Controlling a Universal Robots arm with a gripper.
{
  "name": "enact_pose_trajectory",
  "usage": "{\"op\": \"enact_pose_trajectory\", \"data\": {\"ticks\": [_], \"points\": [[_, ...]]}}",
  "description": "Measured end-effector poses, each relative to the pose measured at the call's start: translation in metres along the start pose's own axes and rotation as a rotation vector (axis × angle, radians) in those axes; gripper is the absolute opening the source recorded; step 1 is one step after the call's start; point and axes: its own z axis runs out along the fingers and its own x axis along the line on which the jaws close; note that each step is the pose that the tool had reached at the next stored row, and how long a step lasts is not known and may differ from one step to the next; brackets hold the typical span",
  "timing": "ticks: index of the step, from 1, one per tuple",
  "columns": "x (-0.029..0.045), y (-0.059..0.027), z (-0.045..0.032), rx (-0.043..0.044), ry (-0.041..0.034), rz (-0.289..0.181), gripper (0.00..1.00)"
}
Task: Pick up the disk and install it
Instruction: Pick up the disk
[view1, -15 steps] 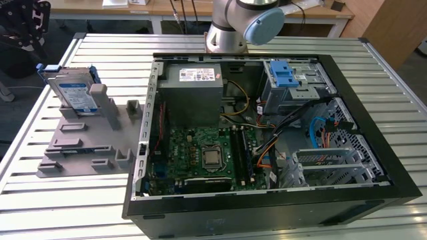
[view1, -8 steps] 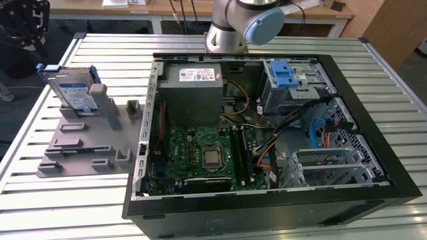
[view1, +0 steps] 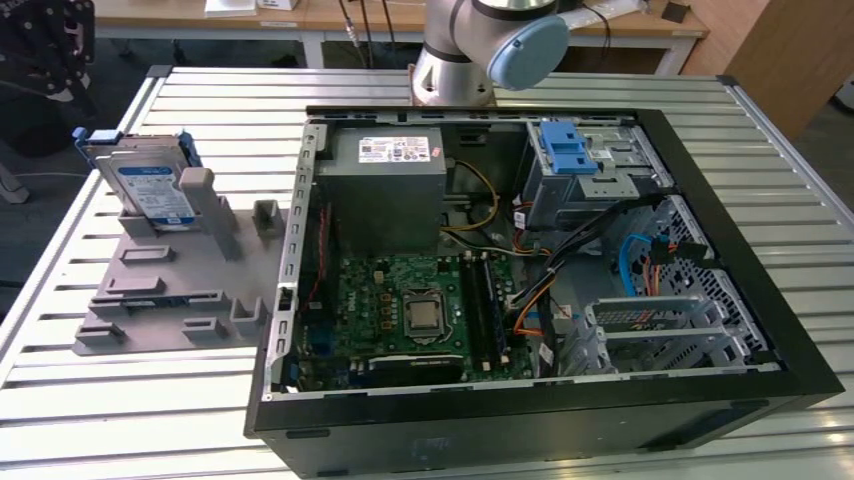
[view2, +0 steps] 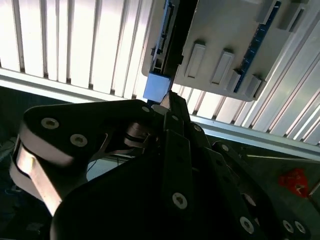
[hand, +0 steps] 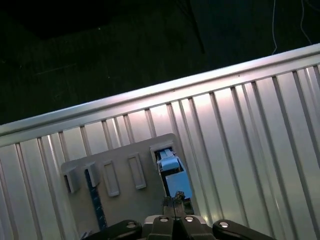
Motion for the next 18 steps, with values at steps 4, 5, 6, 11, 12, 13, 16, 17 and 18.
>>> {"op": "enact_pose_trajectory", "data": {"ticks": [4,5,6,11,12,13,16,17,18], "points": [[0.0,0.0,0.0,0.0022,-0.0003,-0.05,0.11],[0.0,0.0,0.0,0.0028,-0.0003,-0.062,0.11],[0.0,0.0,0.0,0.0034,-0.0003,-0.07,0.11],[0.0002,0.0006,0.0001,0.0069,-0.0009,-0.084,0.11],[0.0003,0.0006,0.0001,0.007,-0.0009,-0.084,0.17],[0.0003,0.0006,0.0001,0.0069,-0.0008,-0.084,0.17],[0.0003,0.0006,0.0017,0.0067,-0.0006,-0.097,0.29],[0.0003,0.0006,0.0025,0.0066,-0.0005,-0.11,0.35],[0.0004,0.0006,0.0034,0.0063,-0.0002,-0.128,0.41]]}}
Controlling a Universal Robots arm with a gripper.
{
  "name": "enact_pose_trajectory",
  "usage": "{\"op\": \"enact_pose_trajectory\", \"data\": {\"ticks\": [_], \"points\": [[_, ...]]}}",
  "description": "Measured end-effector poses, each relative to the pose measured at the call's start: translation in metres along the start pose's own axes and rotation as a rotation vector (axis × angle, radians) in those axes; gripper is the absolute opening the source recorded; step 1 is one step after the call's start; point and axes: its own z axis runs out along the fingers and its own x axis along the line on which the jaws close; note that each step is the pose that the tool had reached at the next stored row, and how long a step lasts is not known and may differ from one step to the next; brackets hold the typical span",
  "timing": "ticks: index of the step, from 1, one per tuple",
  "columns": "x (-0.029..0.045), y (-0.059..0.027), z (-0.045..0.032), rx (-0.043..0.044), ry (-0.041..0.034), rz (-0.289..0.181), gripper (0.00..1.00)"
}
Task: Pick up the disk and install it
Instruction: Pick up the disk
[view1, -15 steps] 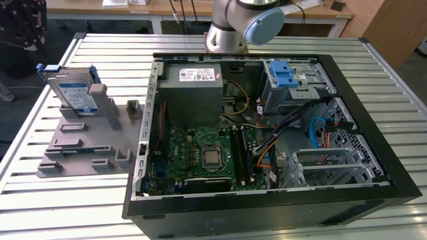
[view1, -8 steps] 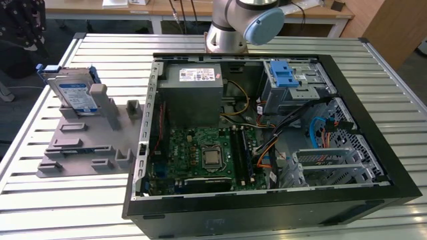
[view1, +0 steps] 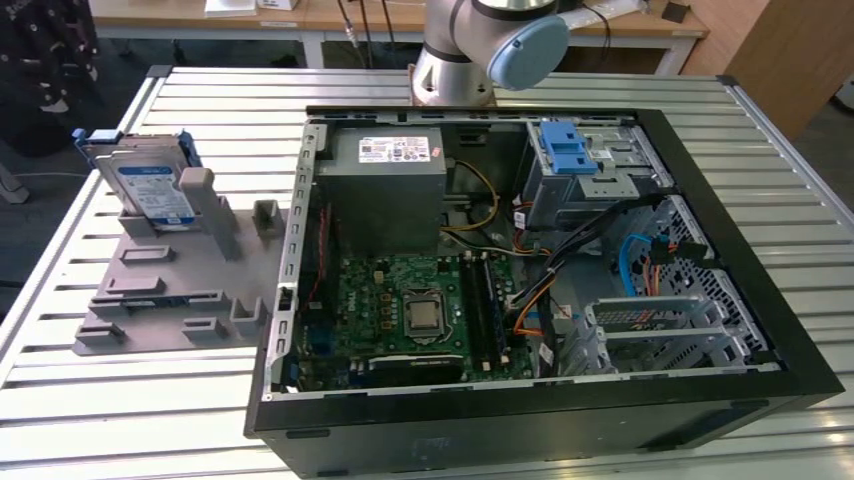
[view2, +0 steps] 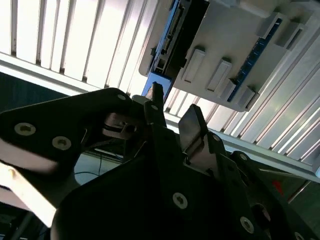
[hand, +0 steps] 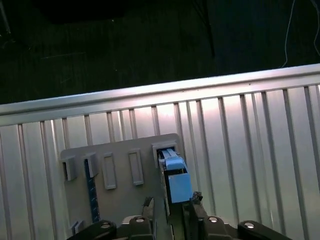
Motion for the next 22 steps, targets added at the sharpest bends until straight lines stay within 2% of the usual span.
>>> {"op": "enact_pose_trajectory", "data": {"ticks": [1,3,5,6,13,22], "points": [[0.0,0.0,0.0011,-0.0004,0.0003,-0.018,0.41],[0.0001,-0.0001,0.0042,-0.0011,0.0009,-0.05,0.53],[0.0002,-0.0001,0.0076,-0.0011,0.001,-0.06,0.53],[0.0003,0.0001,0.0094,-0.0011,0.001,-0.061,0.59],[-0.0007,0.0004,0.0219,-0.0011,0.001,-0.06,0.59],[-0.004,0.002,0.0325,-0.0009,0.0008,-0.048,0.59]]}}
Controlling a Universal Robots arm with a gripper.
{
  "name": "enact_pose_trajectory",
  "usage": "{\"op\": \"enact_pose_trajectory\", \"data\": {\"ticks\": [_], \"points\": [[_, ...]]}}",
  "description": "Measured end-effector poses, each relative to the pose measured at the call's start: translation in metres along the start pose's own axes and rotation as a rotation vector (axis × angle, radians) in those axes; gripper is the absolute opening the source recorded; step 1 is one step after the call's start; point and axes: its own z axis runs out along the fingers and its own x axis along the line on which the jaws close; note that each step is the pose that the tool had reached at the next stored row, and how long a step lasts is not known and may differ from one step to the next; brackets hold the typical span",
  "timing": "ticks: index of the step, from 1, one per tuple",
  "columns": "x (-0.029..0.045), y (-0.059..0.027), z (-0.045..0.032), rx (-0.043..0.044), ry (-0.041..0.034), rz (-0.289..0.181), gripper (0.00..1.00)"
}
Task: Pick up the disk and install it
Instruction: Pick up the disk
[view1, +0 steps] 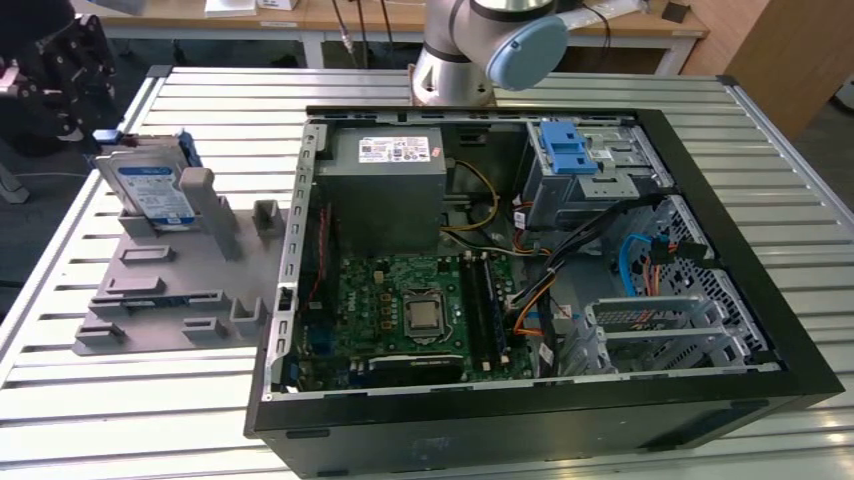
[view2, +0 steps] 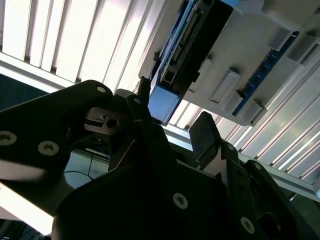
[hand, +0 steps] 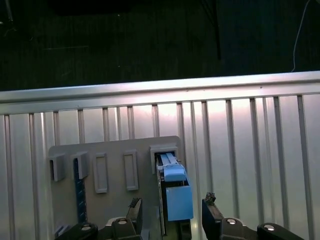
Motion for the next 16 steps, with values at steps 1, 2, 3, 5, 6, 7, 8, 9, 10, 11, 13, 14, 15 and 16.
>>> {"op": "enact_pose_trajectory", "data": {"ticks": [1,2,3,5,6,7,8,9,10,11,13,14,15,16], "points": [[0.0001,0.0004,0.0013,-0.0001,0.0,0.0,0.59],[0.0002,0.0006,0.0028,-0.0001,0.0001,0.0,0.59],[0.0002,0.0009,0.0045,-0.0001,0.0001,0.0,0.59],[0.0003,0.001,0.0076,-0.0005,0.0002,0.0,0.59],[0.0003,0.001,0.0092,-0.0009,0.0002,0.0,0.59],[0.0003,0.001,0.011,-0.001,0.0002,0.0,0.59],[0.0003,0.001,0.0127,-0.0013,0.0002,0.0,0.59],[0.0004,0.001,0.0143,-0.0015,0.0002,0.0,0.59],[0.0004,0.0011,0.0159,-0.0016,0.0002,0.0,0.59],[0.0004,0.0012,0.0174,-0.0019,0.0003,0.0,0.59],[0.0003,0.0015,0.0205,-0.0024,0.0003,0.0,0.59],[0.0003,0.0017,0.0221,-0.0025,0.0003,0.0,0.59],[0.0003,0.0018,0.0235,-0.0028,0.0003,0.0,0.59],[0.0003,0.0018,0.025,-0.0031,0.0003,0.0,0.59]]}}
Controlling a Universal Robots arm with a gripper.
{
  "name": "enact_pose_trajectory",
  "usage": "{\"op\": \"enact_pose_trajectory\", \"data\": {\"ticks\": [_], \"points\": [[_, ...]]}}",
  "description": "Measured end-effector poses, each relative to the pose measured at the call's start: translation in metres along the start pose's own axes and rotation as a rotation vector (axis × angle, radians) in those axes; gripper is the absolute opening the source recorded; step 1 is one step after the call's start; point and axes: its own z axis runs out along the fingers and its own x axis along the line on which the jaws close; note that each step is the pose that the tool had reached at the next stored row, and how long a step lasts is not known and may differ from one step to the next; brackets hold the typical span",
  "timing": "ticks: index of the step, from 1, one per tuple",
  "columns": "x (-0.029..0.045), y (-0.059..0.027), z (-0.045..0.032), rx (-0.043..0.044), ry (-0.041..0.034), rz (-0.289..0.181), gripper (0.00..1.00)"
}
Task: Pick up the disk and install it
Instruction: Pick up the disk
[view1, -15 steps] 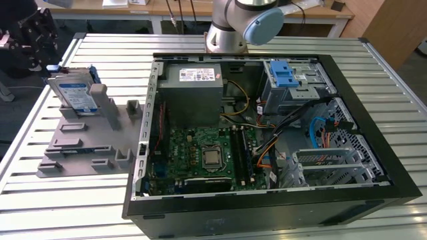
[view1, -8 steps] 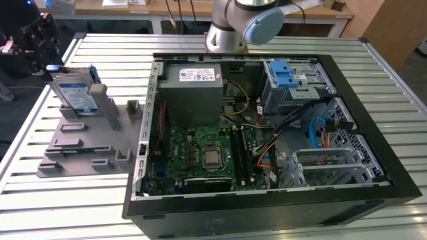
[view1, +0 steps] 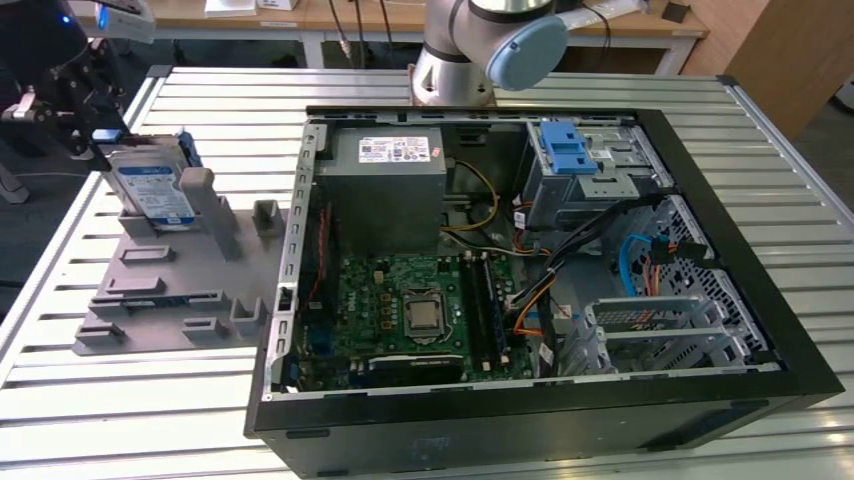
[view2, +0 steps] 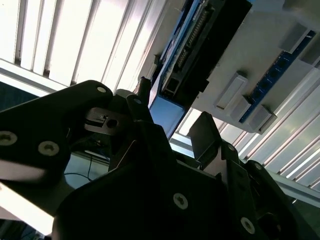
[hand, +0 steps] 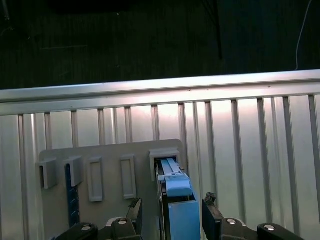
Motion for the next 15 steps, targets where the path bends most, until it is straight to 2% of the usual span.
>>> {"op": "enact_pose_trajectory", "data": {"ticks": [4,5,15], "points": [[-0.0003,0.0001,0.0054,-0.0005,0.0,0.0,0.57],[-0.0005,0.0001,0.0062,-0.001,0.0001,0.0,0.51],[-0.0041,0.0003,0.0126,-0.0014,0.0001,0.0,0.51]]}}
